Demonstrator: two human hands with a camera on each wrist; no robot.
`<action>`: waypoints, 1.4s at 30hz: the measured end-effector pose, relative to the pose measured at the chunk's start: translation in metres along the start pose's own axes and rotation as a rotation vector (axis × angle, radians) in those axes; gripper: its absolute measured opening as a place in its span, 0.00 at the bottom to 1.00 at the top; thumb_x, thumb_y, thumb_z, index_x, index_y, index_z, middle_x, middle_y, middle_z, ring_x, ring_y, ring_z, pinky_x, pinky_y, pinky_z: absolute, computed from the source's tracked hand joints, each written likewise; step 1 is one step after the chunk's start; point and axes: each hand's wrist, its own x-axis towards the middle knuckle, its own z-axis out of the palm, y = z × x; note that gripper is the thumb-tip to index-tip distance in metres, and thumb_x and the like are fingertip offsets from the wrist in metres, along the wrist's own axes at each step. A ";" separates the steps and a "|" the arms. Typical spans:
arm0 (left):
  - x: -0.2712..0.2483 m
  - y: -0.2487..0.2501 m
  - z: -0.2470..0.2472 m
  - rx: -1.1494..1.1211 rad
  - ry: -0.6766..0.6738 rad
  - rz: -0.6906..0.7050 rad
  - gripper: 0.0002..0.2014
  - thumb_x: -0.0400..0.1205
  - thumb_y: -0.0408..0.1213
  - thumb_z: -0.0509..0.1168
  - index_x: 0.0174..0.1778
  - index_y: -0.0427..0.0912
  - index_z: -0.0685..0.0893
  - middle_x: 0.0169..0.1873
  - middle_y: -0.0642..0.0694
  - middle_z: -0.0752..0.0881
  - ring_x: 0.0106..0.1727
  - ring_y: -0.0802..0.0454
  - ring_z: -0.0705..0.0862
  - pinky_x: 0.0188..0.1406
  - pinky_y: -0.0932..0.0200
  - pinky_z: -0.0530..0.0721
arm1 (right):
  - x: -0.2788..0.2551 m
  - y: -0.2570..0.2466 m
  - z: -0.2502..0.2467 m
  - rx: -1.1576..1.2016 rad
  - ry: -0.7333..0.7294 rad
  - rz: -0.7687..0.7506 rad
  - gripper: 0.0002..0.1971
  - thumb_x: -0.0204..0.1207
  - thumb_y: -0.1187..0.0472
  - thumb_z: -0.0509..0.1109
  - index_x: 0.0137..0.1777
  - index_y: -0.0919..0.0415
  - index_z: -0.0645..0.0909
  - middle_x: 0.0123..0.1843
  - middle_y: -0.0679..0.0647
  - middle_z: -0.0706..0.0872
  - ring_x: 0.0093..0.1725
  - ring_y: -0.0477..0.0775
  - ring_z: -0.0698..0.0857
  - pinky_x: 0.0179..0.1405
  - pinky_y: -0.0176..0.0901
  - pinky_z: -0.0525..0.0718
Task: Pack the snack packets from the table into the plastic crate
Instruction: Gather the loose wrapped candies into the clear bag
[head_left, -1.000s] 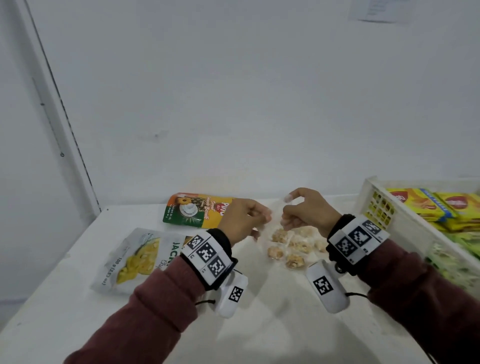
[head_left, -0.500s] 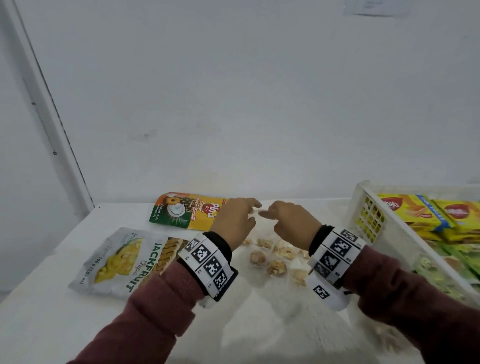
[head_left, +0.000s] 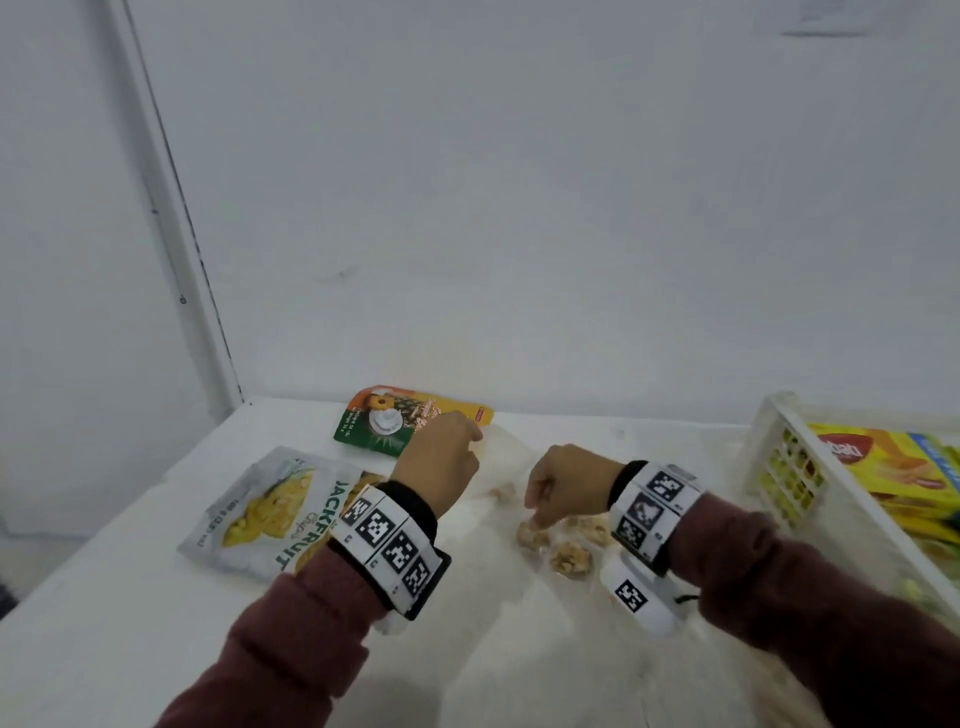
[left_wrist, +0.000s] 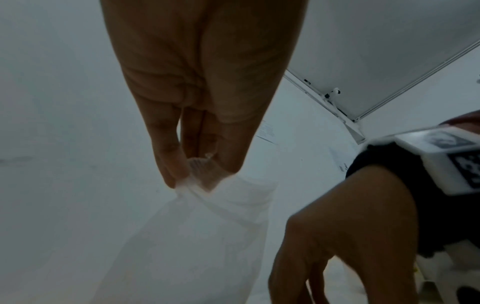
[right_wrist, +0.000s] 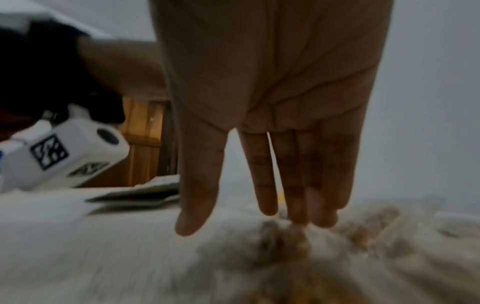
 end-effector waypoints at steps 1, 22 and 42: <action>0.000 -0.001 0.000 0.002 -0.002 -0.006 0.17 0.82 0.30 0.59 0.67 0.39 0.77 0.69 0.46 0.75 0.71 0.51 0.73 0.66 0.66 0.64 | 0.007 -0.003 0.008 -0.171 -0.024 0.034 0.17 0.70 0.58 0.76 0.58 0.63 0.84 0.49 0.52 0.87 0.48 0.50 0.85 0.50 0.39 0.80; 0.008 -0.001 -0.008 -0.089 -0.020 -0.055 0.17 0.79 0.30 0.60 0.65 0.36 0.79 0.63 0.42 0.81 0.65 0.45 0.77 0.61 0.58 0.72 | -0.017 -0.016 -0.048 0.420 0.338 -0.436 0.14 0.80 0.71 0.63 0.52 0.52 0.85 0.50 0.47 0.88 0.53 0.51 0.85 0.60 0.44 0.79; 0.006 -0.020 -0.022 -0.372 -0.038 0.020 0.17 0.76 0.26 0.63 0.60 0.39 0.85 0.60 0.44 0.84 0.51 0.50 0.82 0.48 0.71 0.73 | -0.004 -0.037 -0.019 -0.565 0.583 -0.217 0.16 0.79 0.60 0.60 0.61 0.43 0.81 0.50 0.47 0.87 0.49 0.56 0.84 0.52 0.54 0.61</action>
